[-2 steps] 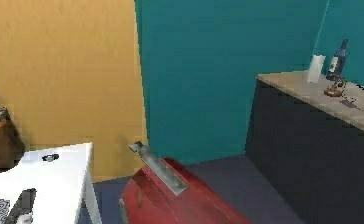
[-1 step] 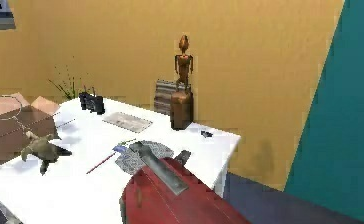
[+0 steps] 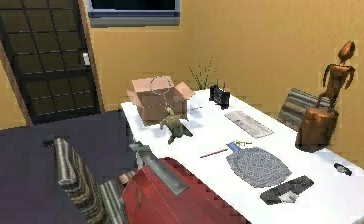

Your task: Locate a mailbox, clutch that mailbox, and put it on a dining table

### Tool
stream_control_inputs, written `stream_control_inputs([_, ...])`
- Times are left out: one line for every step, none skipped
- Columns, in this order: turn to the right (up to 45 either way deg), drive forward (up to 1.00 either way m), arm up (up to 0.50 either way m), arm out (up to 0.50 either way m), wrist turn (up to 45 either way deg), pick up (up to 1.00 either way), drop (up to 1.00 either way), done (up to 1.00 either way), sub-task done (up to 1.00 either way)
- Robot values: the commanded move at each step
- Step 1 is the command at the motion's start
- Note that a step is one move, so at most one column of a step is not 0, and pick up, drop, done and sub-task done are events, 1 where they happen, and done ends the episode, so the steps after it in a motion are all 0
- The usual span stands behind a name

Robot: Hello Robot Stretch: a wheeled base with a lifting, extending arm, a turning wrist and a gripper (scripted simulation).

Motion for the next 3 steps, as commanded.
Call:
stream_control_inputs([0.0,0.05,0.0,0.0,0.0,0.0,0.0,0.0,0.0])
stream_control_inputs([-45.0,0.0,0.0,0.0,0.0,0.0,0.0,0.0,0.0])
stream_control_inputs([-45.0,0.0,0.0,0.0,0.0,0.0,0.0,0.0,0.0])
